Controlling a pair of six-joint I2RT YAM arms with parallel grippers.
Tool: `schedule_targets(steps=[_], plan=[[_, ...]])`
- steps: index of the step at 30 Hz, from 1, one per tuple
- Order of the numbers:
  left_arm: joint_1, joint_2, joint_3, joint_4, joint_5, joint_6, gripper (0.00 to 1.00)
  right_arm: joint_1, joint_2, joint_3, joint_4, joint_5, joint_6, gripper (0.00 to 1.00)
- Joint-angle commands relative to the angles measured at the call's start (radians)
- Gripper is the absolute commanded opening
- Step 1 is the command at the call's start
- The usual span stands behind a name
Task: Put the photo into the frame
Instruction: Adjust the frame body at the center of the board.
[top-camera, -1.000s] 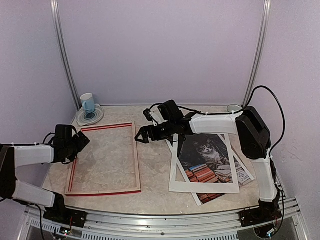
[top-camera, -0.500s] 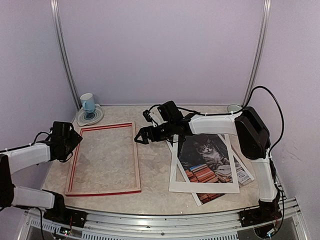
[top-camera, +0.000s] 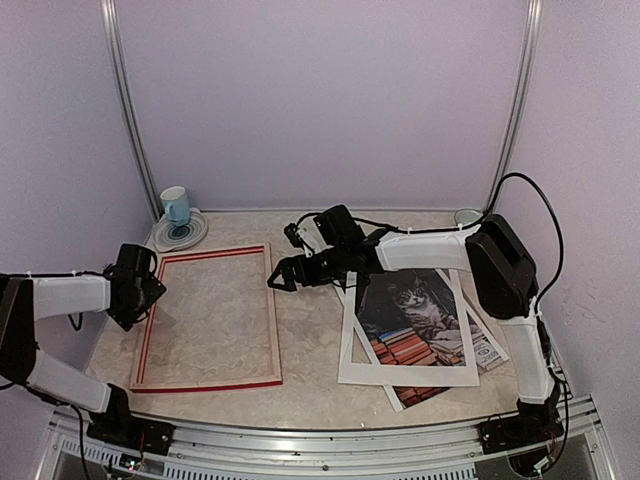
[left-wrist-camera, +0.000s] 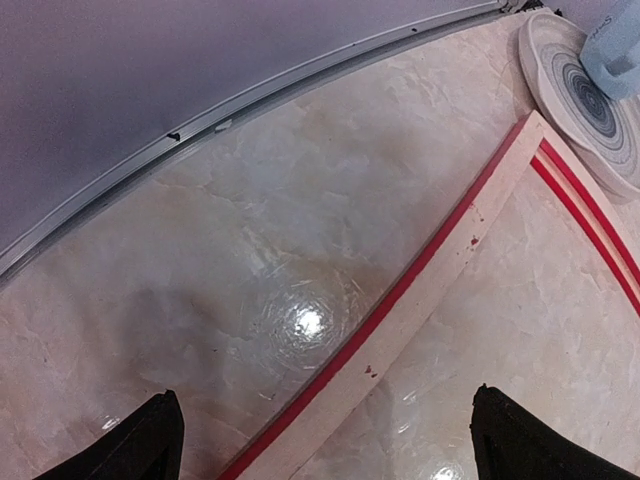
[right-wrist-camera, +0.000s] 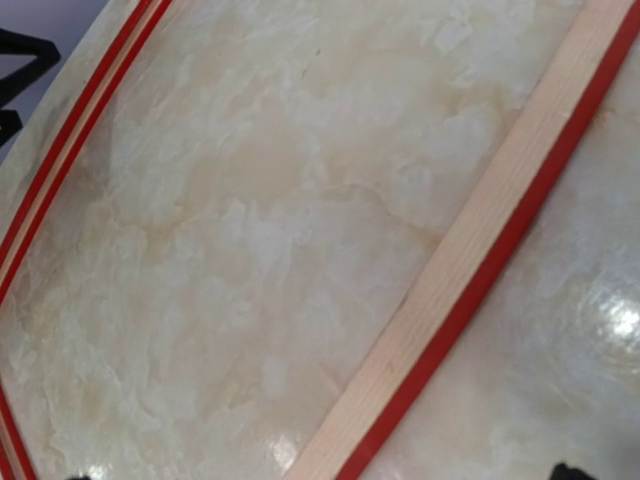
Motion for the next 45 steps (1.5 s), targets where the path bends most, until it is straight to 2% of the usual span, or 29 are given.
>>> schedule_targets(steps=[1, 17, 25, 45], plan=[[0.009, 0.029, 0.020, 0.001, -0.024, -0.009, 0.99, 0.019, 0.034, 0.022, 0.025, -0.017, 0.006, 0.99], [0.006, 0.103, -0.048, 0.193, 0.129, 0.020, 0.99, 0.021, 0.082, 0.030, 0.033, -0.008, 0.030, 0.99], [-0.042, 0.151, -0.051, 0.256, 0.157, 0.028, 0.99, 0.018, 0.091, 0.014, 0.043, -0.007, 0.045, 0.99], [-0.133, 0.108, -0.050, 0.279, 0.129, 0.040, 0.99, -0.002, 0.109, -0.029, 0.071, -0.026, 0.099, 0.99]])
